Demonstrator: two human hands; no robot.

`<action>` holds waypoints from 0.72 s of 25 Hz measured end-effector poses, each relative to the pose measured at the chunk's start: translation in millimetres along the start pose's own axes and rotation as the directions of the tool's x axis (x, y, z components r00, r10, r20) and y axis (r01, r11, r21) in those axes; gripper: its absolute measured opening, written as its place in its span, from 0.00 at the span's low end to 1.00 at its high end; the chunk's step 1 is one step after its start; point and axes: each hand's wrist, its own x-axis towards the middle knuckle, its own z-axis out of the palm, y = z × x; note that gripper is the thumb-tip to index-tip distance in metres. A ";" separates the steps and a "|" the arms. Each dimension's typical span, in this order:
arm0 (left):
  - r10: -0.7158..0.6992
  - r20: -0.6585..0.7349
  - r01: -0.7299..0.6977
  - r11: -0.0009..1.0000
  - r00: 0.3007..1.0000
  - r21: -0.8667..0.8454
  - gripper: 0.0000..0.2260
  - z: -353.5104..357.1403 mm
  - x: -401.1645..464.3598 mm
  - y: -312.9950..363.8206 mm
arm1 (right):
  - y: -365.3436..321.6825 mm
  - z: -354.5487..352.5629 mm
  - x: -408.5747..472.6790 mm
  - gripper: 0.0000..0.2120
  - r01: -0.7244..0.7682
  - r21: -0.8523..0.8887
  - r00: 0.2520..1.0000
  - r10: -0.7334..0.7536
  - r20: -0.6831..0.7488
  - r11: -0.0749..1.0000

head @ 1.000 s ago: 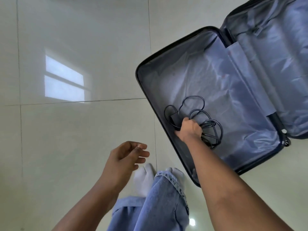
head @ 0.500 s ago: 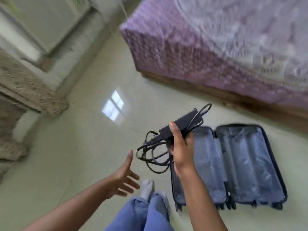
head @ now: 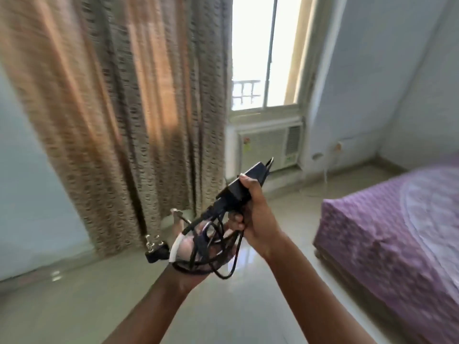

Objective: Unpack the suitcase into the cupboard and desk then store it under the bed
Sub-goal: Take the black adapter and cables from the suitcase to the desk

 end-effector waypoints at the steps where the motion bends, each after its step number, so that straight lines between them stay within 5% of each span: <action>1: 0.043 0.075 -0.041 0.999 0.996 -0.034 0.41 10.0 -23.8 29.4 | 4.6 27.9 15.8 0.15 -0.023 -0.027 0.999 0.024 0.042 0.999; 4: 0.171 0.083 -0.175 0.984 0.982 0.039 0.44 4.5 -98.6 109.2 | 27.1 112.6 53.0 0.17 -0.098 -0.113 0.981 0.115 0.157 0.989; 8: 0.319 -0.187 -0.251 0.915 0.929 0.317 0.17 -78.0 -216.1 188.0 | 86.8 243.9 86.2 0.16 -0.150 -0.181 0.927 0.202 0.316 0.972; 12: 0.420 -0.190 -0.339 0.874 0.888 0.347 0.38 -168.6 -323.0 242.3 | 150.1 364.2 103.4 0.17 -0.211 -0.209 0.838 0.287 0.465 0.955; 15: 0.611 0.019 -0.586 0.751 0.792 0.304 0.30 -227.0 -396.5 277.8 | 194.5 444.4 121.8 0.19 -0.265 -0.267 0.767 0.371 0.523 0.926; 18: 0.696 -0.127 -0.655 0.712 0.707 0.255 0.26 -264.3 -445.0 319.0 | 230.0 512.3 148.9 0.22 -0.270 -0.315 0.706 0.409 0.578 0.910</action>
